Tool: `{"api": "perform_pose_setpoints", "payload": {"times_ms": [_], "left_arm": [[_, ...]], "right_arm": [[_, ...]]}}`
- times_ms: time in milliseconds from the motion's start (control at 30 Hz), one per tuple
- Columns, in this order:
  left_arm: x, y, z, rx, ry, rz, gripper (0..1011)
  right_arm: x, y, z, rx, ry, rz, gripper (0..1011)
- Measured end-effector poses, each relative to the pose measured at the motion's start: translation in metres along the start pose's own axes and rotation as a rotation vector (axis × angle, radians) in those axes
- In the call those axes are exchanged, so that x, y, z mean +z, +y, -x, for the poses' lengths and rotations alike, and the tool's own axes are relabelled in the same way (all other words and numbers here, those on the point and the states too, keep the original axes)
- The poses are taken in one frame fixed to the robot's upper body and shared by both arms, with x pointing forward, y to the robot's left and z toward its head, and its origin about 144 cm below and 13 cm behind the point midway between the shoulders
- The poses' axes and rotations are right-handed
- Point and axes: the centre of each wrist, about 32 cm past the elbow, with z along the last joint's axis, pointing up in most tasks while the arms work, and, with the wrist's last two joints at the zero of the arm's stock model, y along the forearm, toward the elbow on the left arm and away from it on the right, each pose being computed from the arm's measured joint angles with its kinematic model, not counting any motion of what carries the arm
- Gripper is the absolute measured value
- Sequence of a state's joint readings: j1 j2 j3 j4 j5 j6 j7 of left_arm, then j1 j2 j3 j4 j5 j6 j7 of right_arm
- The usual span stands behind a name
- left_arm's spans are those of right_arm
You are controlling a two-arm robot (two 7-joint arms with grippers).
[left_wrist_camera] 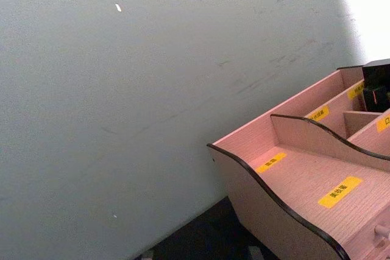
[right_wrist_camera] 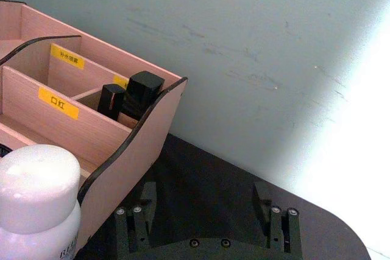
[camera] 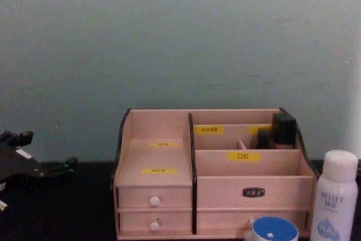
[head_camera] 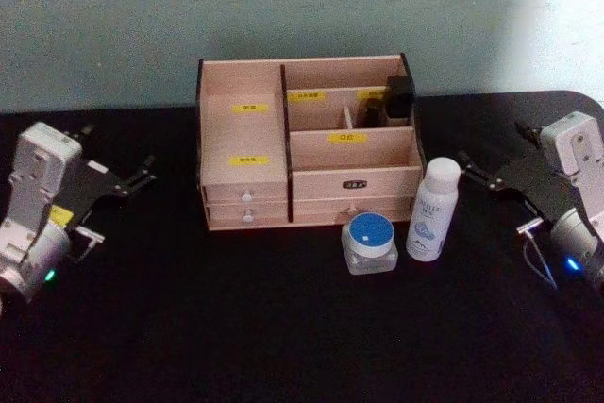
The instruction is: Pick up the facial cleanser and watermelon frost from the table and place them into the tiered storage box.
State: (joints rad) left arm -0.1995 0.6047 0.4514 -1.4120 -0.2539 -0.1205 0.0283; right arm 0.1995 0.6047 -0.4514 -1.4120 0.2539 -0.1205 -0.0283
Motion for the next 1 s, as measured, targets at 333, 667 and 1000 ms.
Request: {"api": "perform_pose_setpoints", "payload": {"times_ms": [333, 667, 1000], "left_arm": [[0.0000, 0.0000, 0.0000, 0.000, 0.000, 0.000, 1001], [0.0000, 0.0000, 0.0000, 0.000, 0.000, 0.000, 1001], [0.0000, 0.0000, 0.0000, 0.000, 0.000, 0.000, 1001]], "right_arm": [[0.0000, 0.0000, 0.0000, 0.000, 0.000, 0.000, 1000], [0.0000, 0.0000, 0.0000, 0.000, 0.000, 0.000, 1000], [0.0000, 0.0000, 0.0000, 0.000, 0.000, 0.000, 1000]]}}
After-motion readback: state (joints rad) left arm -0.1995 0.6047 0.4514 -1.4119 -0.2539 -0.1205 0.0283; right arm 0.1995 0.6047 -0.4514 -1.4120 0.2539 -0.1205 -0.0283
